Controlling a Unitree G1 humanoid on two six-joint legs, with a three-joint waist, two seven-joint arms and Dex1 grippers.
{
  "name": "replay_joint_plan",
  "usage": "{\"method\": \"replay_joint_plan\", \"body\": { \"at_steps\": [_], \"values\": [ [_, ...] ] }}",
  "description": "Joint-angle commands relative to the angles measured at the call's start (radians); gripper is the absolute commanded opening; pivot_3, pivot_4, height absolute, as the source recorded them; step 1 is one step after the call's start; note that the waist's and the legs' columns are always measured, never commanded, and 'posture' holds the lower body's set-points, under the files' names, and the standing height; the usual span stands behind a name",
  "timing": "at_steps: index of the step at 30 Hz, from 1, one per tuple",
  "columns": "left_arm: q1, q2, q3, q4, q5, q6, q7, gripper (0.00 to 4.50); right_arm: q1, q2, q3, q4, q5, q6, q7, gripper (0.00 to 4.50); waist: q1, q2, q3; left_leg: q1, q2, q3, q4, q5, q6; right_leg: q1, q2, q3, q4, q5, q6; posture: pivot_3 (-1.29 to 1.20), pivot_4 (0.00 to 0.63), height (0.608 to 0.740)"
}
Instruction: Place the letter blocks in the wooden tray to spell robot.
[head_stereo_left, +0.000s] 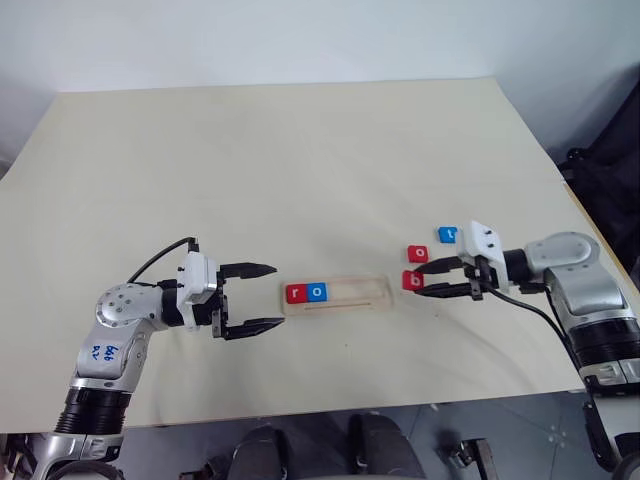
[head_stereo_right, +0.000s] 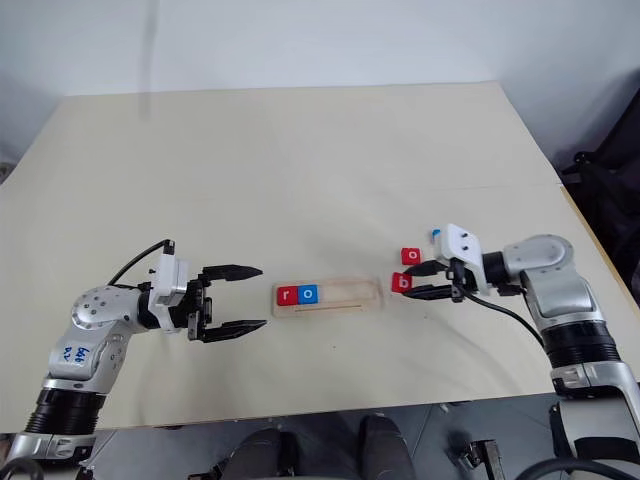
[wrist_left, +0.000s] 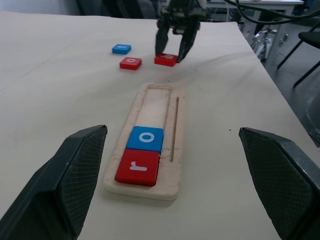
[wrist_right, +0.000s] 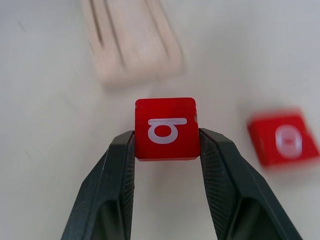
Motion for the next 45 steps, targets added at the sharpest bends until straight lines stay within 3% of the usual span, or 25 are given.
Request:
{"method": "replay_joint_plan", "body": {
  "at_steps": [1, 9, 23, 32, 36, 42, 45],
  "values": [
    [-0.007, -0.007, 0.002, 0.001, -0.011, -0.026, -0.010, 4.50, -0.060, 0.062, 0.050, -0.117, 0.005, 0.144, -0.057, 1.46, 0.001, 0.000, 0.000, 0.000, 0.000, 0.000, 0.000, 0.000, 0.000, 0.000, 0.000, 0.000, 0.001, 0.000, 0.000, 0.00, 0.150, 0.740],
    [0.006, -0.019, -0.012, -0.011, -0.004, -0.036, -0.003, 4.50, -0.133, 0.212, 0.182, -0.104, -0.087, 0.164, -0.141, 1.46, 0.006, 0.000, 0.000, -0.002, -0.001, 0.001, 0.000, 0.000, 0.000, -0.001, -0.001, -0.002, 0.002, 0.000, -0.001, 0.00, 0.150, 0.740],
    [0.032, -0.008, 0.003, -0.036, -0.012, -0.031, 0.029, 4.50, -0.154, 0.248, 0.225, -0.066, -0.119, 0.102, -0.131, 1.46, 0.001, 0.000, 0.000, -0.003, 0.000, 0.001, 0.000, 0.000, 0.000, -0.002, 0.000, -0.002, 0.002, 0.000, 0.000, 0.00, 0.150, 0.740],
    [0.034, -0.007, 0.005, -0.044, -0.015, -0.029, 0.043, 4.50, -0.163, 0.243, 0.209, -0.071, -0.125, 0.102, -0.123, 4.46, 0.001, 0.000, 0.000, -0.003, 0.000, 0.001, 0.000, 0.000, 0.000, -0.001, 0.000, -0.002, 0.002, 0.000, 0.000, 0.00, 0.150, 0.740],
    [0.036, -0.007, 0.004, -0.047, -0.017, -0.028, 0.047, 4.50, -0.141, 0.188, 0.159, -0.133, -0.085, 0.142, -0.105, 4.46, 0.001, 0.000, 0.000, -0.003, 0.000, 0.001, 0.000, 0.000, 0.000, -0.001, -0.001, -0.002, 0.002, 0.000, 0.000, 0.00, 0.150, 0.740],
    [0.028, -0.012, -0.003, -0.033, -0.015, -0.028, 0.048, 4.50, 0.010, 0.080, 0.040, -0.283, 0.008, 0.176, -0.116, 4.46, 0.007, 0.000, 0.000, -0.003, -0.001, 0.000, 0.000, 0.000, 0.000, 0.000, -0.001, -0.003, 0.001, 0.000, 0.000, 0.00, 0.150, 0.740],
    [0.014, -0.018, -0.013, -0.020, -0.011, -0.029, 0.046, 4.50, 0.018, 0.100, 0.021, -0.284, 0.016, 0.191, -0.169, 3.85, -0.003, 0.000, 0.000, -0.002, -0.001, 0.001, 0.000, 0.000, 0.000, -0.001, -0.001, -0.002, 0.000, 0.000, 0.000, 0.00, 0.150, 0.740]
  ]
}}
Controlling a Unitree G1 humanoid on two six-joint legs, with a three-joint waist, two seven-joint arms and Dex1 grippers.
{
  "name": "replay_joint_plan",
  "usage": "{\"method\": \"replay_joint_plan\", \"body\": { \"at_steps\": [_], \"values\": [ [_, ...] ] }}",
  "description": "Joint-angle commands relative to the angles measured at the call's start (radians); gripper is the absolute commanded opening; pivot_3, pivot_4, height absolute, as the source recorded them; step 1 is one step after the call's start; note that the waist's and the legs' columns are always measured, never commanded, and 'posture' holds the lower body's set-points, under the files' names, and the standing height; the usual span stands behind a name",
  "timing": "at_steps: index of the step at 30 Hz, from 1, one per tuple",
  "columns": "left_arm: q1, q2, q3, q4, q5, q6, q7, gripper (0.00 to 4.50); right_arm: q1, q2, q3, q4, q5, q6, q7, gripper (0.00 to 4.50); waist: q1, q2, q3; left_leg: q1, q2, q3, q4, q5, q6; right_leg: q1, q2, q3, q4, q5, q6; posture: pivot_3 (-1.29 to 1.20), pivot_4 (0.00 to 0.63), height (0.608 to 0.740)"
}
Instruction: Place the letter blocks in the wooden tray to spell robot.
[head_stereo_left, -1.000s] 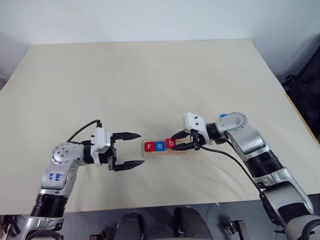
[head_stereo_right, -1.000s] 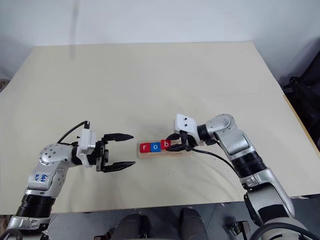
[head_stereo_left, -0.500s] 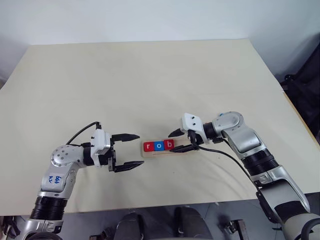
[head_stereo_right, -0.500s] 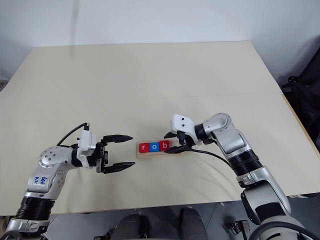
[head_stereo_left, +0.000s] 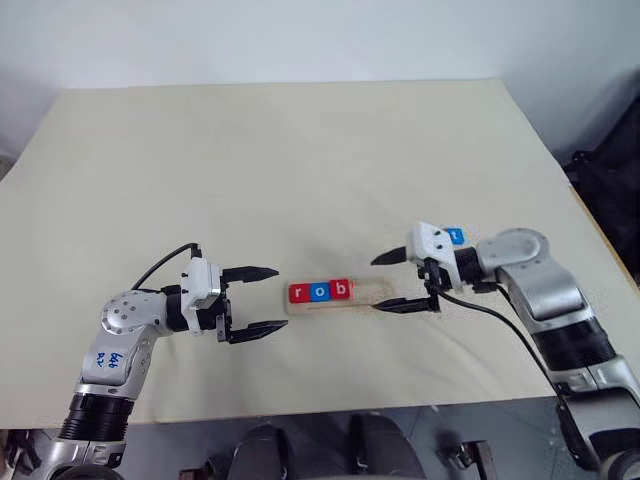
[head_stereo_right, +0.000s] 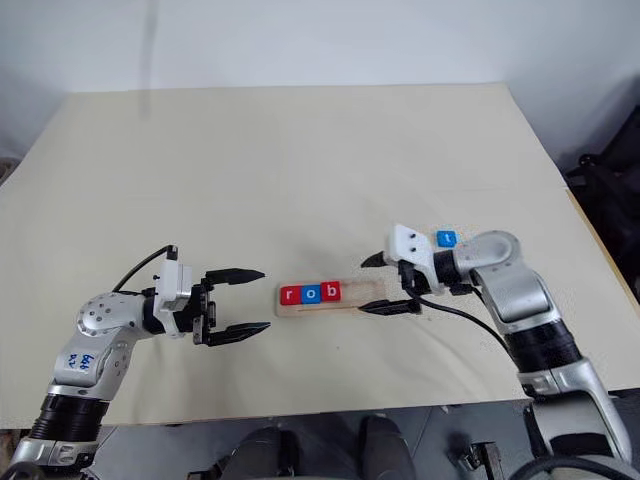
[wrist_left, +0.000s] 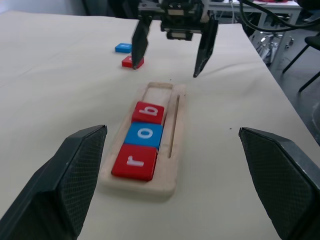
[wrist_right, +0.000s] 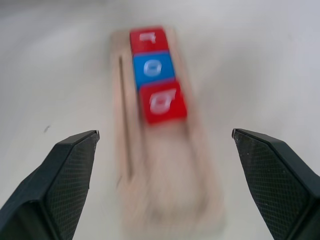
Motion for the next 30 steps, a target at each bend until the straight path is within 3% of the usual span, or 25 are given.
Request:
{"method": "replay_joint_plan", "body": {
  "at_steps": [1, 11, 30],
  "values": [
    [-0.020, -0.005, 0.003, -0.009, -0.010, -0.006, -0.003, 4.50, -0.019, 0.018, -0.032, -0.026, 0.013, -0.006, -0.056, 3.53, -0.006, 0.000, 0.000, 0.001, 0.000, 0.000, 0.000, 0.000, 0.000, 0.000, 0.001, 0.000, 0.001, 0.000, -0.001, 0.00, 0.150, 0.740],
    [-0.027, 0.004, 0.006, -0.011, -0.011, -0.001, -0.008, 4.50, -0.162, 0.157, 0.081, 0.226, -0.110, -0.143, -0.131, 0.09, -0.003, 0.000, 0.000, 0.002, 0.001, 0.001, -0.001, 0.001, -0.001, 0.000, 0.001, 0.000, 0.002, -0.001, -0.002, 0.00, 0.150, 0.740],
    [-0.007, 0.010, 0.010, -0.042, -0.014, 0.016, 0.013, 4.50, -0.144, 0.199, 0.125, 0.227, -0.123, -0.158, -0.065, 0.01, -0.001, 0.000, 0.000, 0.001, 0.001, 0.001, -0.001, 0.001, -0.001, 0.000, 0.001, 0.000, 0.003, -0.001, -0.002, 0.00, 0.150, 0.740]
  ]
}}
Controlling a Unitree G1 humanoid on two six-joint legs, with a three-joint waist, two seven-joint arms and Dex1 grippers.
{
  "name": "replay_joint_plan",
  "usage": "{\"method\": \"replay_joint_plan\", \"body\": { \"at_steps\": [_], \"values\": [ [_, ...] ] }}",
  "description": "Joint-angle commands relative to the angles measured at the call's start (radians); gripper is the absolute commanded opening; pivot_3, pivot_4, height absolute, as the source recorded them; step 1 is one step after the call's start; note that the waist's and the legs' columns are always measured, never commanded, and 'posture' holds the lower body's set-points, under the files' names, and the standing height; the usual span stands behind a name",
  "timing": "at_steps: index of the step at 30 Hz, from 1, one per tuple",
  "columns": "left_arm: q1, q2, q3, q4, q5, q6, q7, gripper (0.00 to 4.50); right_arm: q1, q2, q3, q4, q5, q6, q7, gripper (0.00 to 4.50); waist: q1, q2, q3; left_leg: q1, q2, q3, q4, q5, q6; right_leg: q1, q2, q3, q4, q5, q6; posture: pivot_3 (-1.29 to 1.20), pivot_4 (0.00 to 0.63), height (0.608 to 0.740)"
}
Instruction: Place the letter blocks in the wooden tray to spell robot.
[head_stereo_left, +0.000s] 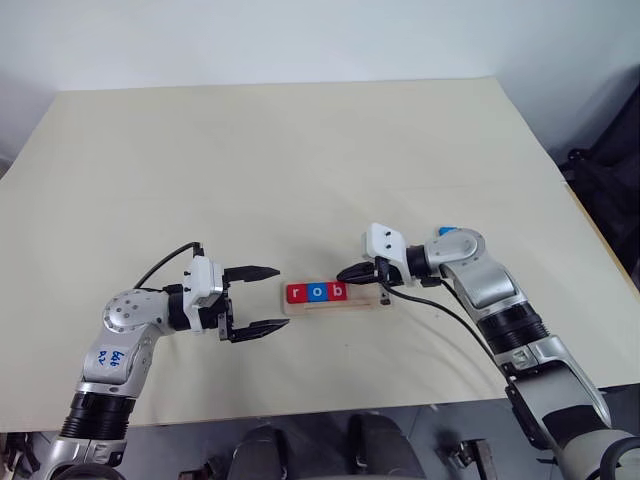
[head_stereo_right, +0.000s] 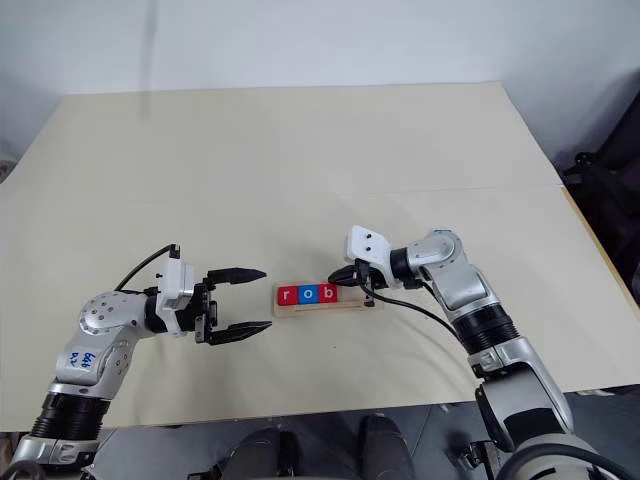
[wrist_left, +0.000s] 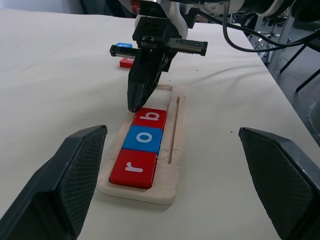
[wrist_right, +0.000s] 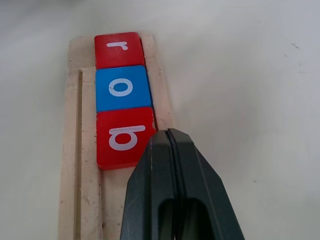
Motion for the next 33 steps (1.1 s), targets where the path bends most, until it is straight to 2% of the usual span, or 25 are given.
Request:
{"method": "replay_joint_plan", "body": {
  "at_steps": [1, 5, 10, 13, 16, 19, 24, 27, 33],
  "values": [
    [-0.002, 0.006, 0.015, -0.040, -0.014, -0.002, 0.002, 4.50, 0.009, -0.008, -0.003, -0.046, 0.015, 0.002, 0.023, 0.01, 0.000, 0.000, 0.000, 0.000, 0.000, 0.000, 0.000, 0.000, 0.000, 0.000, 0.000, 0.000, 0.000, 0.000, 0.000, 0.00, 0.150, 0.740],
    [-0.002, 0.004, 0.015, -0.044, -0.016, 0.001, 0.007, 4.50, 0.021, -0.012, -0.081, -0.105, 0.075, -0.017, 0.009, 0.01, 0.000, 0.000, 0.000, 0.000, 0.000, 0.000, 0.000, 0.000, 0.000, 0.000, 0.000, 0.000, 0.000, 0.000, 0.000, 0.00, 0.150, 0.740],
    [-0.014, 0.004, 0.003, -0.020, -0.014, 0.000, -0.015, 4.50, 0.150, -0.136, -0.235, -0.298, 0.200, 0.051, 0.021, 0.01, 0.014, 0.000, 0.000, -0.001, 0.000, -0.001, 0.000, 0.000, 0.000, 0.001, -0.001, -0.001, -0.001, 0.000, 0.000, 0.00, 0.150, 0.740],
    [-0.046, -0.002, -0.004, 0.020, -0.008, -0.007, -0.026, 4.50, 0.328, -0.223, -0.390, -0.459, 0.277, 0.129, -0.033, 0.59, 0.029, -0.001, 0.000, -0.002, -0.001, -0.002, 0.000, -0.001, 0.001, 0.001, -0.001, -0.001, -0.003, 0.000, 0.001, 0.00, 0.150, 0.740],
    [-0.070, -0.003, -0.003, 0.061, -0.002, -0.015, -0.037, 4.50, 0.528, -0.255, -0.564, -0.556, 0.293, 0.119, -0.116, 1.58, 0.030, -0.001, 0.000, -0.001, -0.001, -0.002, 0.000, -0.001, 0.001, 0.001, -0.001, -0.001, -0.004, 0.000, 0.001, 0.00, 0.150, 0.740],
    [-0.087, -0.002, 0.002, 0.103, 0.003, -0.024, -0.045, 4.50, 0.749, -0.230, -0.741, -0.608, 0.274, 0.020, -0.185, 2.61, 0.033, -0.001, 0.000, 0.000, -0.001, -0.002, 0.000, -0.001, 0.001, 0.002, 0.000, -0.002, -0.003, 0.000, 0.001, 0.00, 0.150, 0.740],
    [-0.112, -0.007, 0.006, 0.153, 0.007, -0.034, -0.050, 4.50, 1.063, -0.099, -0.962, -0.643, 0.317, -0.084, -0.274, 4.34, 0.030, -0.001, 0.000, 0.001, -0.001, -0.002, -0.001, -0.001, 0.001, 0.003, 0.001, -0.001, -0.004, 0.000, 0.001, 0.00, 0.150, 0.740],
    [-0.130, -0.012, -0.002, 0.171, 0.007, -0.031, -0.055, 4.50, 1.198, -0.030, -1.022, -0.649, 0.330, -0.141, -0.301, 4.47, 0.027, 0.000, 0.000, 0.002, -0.001, -0.001, -0.001, -0.001, 0.001, 0.003, 0.001, 0.000, -0.004, 0.000, 0.001, 0.00, 0.150, 0.740],
    [-0.170, -0.022, -0.013, 0.202, 0.008, -0.025, -0.077, 4.50, 1.291, 0.021, -0.999, -0.696, 0.369, -0.147, -0.348, 4.47, 0.015, 0.000, 0.000, 0.004, -0.001, -0.001, -0.001, -0.001, 0.000, 0.004, 0.002, 0.002, -0.003, 0.000, 0.000, 0.00, 0.150, 0.740]
  ]
}}
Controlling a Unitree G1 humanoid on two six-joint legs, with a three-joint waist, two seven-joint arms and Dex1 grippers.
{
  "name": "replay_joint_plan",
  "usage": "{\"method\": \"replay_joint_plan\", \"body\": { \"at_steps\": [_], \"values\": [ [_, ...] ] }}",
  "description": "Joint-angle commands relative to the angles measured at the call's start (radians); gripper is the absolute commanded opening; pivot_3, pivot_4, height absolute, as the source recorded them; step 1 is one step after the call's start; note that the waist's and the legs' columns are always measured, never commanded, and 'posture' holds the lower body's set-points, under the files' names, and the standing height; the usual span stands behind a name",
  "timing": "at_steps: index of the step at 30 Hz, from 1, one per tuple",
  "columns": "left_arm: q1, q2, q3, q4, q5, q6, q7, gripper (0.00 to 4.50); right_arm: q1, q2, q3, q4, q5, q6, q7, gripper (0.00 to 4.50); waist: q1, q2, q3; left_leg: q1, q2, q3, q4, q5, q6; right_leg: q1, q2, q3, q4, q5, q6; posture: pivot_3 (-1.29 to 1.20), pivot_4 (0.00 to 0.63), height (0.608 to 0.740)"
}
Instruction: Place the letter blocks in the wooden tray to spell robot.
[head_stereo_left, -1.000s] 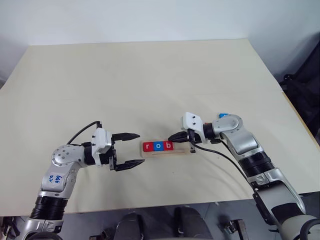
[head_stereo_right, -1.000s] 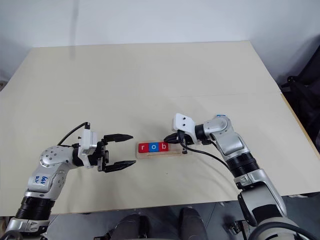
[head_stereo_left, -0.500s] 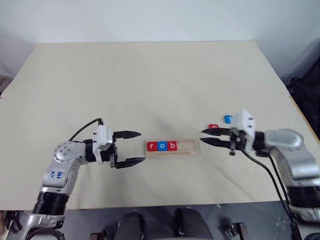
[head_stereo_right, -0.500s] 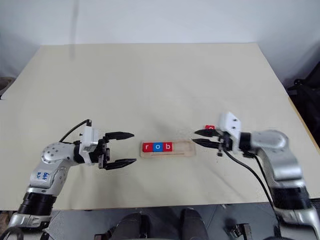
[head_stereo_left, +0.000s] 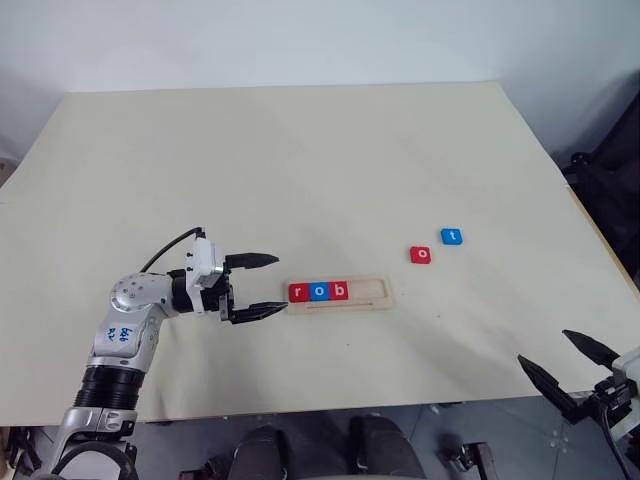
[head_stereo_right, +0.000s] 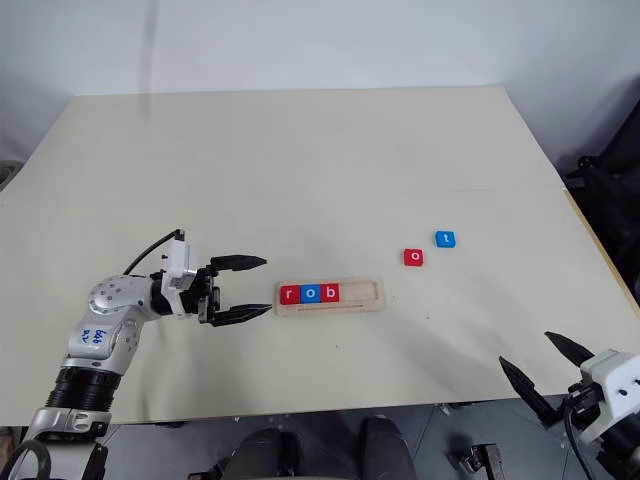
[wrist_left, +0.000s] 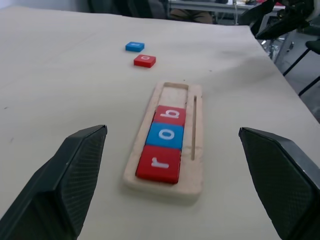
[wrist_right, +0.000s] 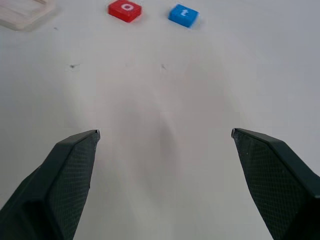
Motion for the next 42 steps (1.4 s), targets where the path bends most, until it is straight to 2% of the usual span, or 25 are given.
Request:
{"method": "replay_joint_plan", "body": {
  "at_steps": [1, 6, 12, 13, 15, 19, 21, 24, 42],
  "values": [
    [-0.024, 0.001, 0.004, 0.006, -0.001, -0.006, -0.019, 4.50, 0.006, 0.005, 0.000, -0.041, 0.020, -0.029, -0.036, 4.47, -0.002, 0.000, 0.000, 0.000, 0.000, 0.000, 0.000, 0.000, 0.000, 0.000, 0.000, 0.000, 0.000, 0.000, 0.000, 0.00, 0.150, 0.740],
    [-0.043, -0.004, 0.007, 0.020, 0.006, -0.017, -0.021, 4.50, -0.125, -0.078, 0.060, -0.050, 0.035, 0.066, -0.086, 4.47, -0.008, 0.000, 0.000, 0.000, 0.000, 0.000, 0.000, 0.000, 0.000, 0.000, 0.000, 0.000, 0.000, 0.000, 0.000, 0.00, 0.150, 0.740],
    [-0.020, -0.015, 0.008, -0.015, 0.008, -0.024, -0.004, 4.50, -0.408, -0.222, 0.184, -0.046, 0.077, 0.436, -0.252, 4.47, -0.010, 0.000, 0.000, -0.001, 0.000, -0.007, 0.000, 0.000, 0.000, -0.002, 0.000, 0.001, 0.002, 0.000, 0.000, 0.00, 0.150, 0.740],
    [-0.011, -0.018, 0.008, -0.027, 0.008, -0.025, 0.000, 4.50, -0.503, -0.249, 0.238, -0.020, 0.068, 0.524, -0.289, 4.47, -0.010, 0.000, 0.000, -0.001, 0.000, -0.008, 0.000, 0.000, 0.000, -0.002, -0.001, 0.001, 0.002, 0.000, 0.000, 0.00, 0.150, 0.740],
    [0.004, -0.021, 0.007, -0.046, 0.007, -0.024, 0.006, 4.50, -0.663, -0.268, 0.316, 0.032, 0.064, 0.656, -0.349, 4.47, -0.014, 0.000, 0.000, -0.001, 0.000, -0.009, 0.001, 0.000, 0.000, -0.002, -0.001, 0.001, 0.002, 0.000, 0.000, 0.00, 0.150, 0.740],
    [0.026, -0.024, 0.010, -0.072, 0.004, -0.017, 0.020, 4.50, -0.852, -0.260, 0.418, 0.111, 0.040, 0.798, -0.413, 4.47, -0.005, 0.000, 0.000, -0.003, 0.000, -0.010, 0.001, 0.000, 0.000, -0.002, 0.000, -0.001, 0.003, 0.000, -0.001, 0.00, 0.150, 0.740],
    [0.037, -0.023, 0.013, -0.087, -0.001, -0.008, 0.027, 4.50, -0.902, -0.262, 0.455, 0.132, 0.034, 0.836, -0.419, 4.47, 0.000, 0.000, 0.000, -0.004, 0.000, -0.010, 0.001, 0.001, 0.000, -0.004, -0.001, -0.001, 0.002, 0.000, -0.001, 0.00, 0.150, 0.740],
    [0.059, -0.020, 0.020, -0.111, -0.004, 0.003, 0.044, 4.50, -0.946, -0.267, 0.504, 0.151, 0.016, 0.870, -0.424, 4.47, 0.007, 0.000, 0.000, -0.005, 0.000, -0.010, 0.001, 0.000, 0.000, -0.004, -0.001, -0.001, 0.002, 0.000, 0.000, 0.00, 0.150, 0.740],
    [0.065, -0.023, 0.024, -0.122, -0.008, -0.001, 0.060, 4.50, -0.966, -0.261, 0.512, 0.163, -0.005, 0.896, -0.426, 4.47, 0.011, 0.000, 0.000, -0.006, 0.000, -0.002, 0.001, 0.000, 0.000, -0.004, -0.002, -0.002, 0.000, 0.000, 0.000, 0.00, 0.150, 0.740]
  ]
}}
